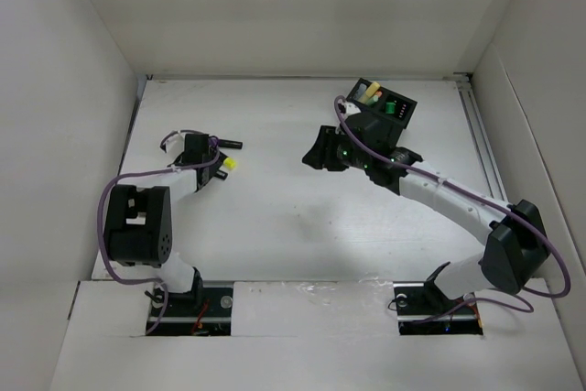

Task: Sort the stationery into containers
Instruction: Pick up the pen from the center of the board.

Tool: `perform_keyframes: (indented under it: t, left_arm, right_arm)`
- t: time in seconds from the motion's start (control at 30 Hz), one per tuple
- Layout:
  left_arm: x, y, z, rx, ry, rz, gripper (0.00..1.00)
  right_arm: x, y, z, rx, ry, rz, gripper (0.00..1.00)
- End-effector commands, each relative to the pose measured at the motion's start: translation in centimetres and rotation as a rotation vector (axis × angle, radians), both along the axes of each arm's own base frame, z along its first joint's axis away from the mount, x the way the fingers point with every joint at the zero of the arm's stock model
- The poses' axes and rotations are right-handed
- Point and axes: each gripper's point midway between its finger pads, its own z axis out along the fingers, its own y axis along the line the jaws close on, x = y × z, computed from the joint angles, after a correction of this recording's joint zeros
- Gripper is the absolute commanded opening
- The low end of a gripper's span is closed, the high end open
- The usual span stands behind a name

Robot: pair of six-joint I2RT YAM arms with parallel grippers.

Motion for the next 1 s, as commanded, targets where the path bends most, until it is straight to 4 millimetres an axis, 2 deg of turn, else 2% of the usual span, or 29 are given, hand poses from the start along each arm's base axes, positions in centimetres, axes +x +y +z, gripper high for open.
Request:
perform_keyframes:
  t: [0.0,0.03,0.07,0.2,0.33,0.37,0.43,0.57,0.7,0.73,0.8,0.97]
  left_arm:
    - [1.1,0.2,0.6,0.008,-0.023,0.02,0.44]
    - [1.0,0.0,0.0,0.0,-0.009,0.012,0.44]
    - [1.4,0.0,0.5,-0.001,-0.021,0.012,0.44]
    - [1.3,-0.6,0.0,-0.024,-0.008,-0.007,0.43]
    - [0.7,-0.8,-0.8,-0.03,0.018,-0.026,0.37]
    - [0.8,-0.8,-0.4,-0.03,0.008,-0.027,0.35]
    - [0.3,-0.8,-0.9,-0.024,0.024,-0.033,0.29]
    - [-0.9,-0.3,-0.7,0.005,0.039,-0.046,0.14]
    - [-2.5,-0.2,-0.4,0.011,0.045,-0.053,0.04]
    - [-2.4,-0.2,-0.1,0.017,0.037,-0.061,0.02]
    - [-3.7,0.1,-0.8,0.026,0.056,-0.056,0.0]
    - [-4.8,-1.0,-0.6,0.03,0.049,-0.107,0.0]
  right_arm:
    - [0.5,0.8,1.9,0.052,-0.042,0.011,0.51]
    - [0.5,0.8,1.9,0.052,-0.042,0.011,0.51]
    - [0.5,0.8,1.9,0.052,-0.042,0.011,0.51]
    - [0.2,1.1,1.9,0.053,-0.042,0.02,0.51]
    - [0.2,1.1,1.9,0.053,-0.042,0.02,0.51]
    - [0.2,1.1,1.9,0.053,-0.042,0.02,0.51]
    - [0.1,1.0,2.4,0.059,-0.05,0.021,0.51]
    - [0.0,1.0,2.7,0.065,-0.057,0.021,0.51]
    - [0.0,0.9,3.1,0.071,-0.064,0.021,0.51]
    - [0.0,0.9,3.1,0.071,-0.064,0.021,0.51]
    - [0.0,0.9,3.1,0.071,-0.064,0.021,0.51]
    - [-0.2,1.3,2.4,0.067,-0.044,0.04,0.52]
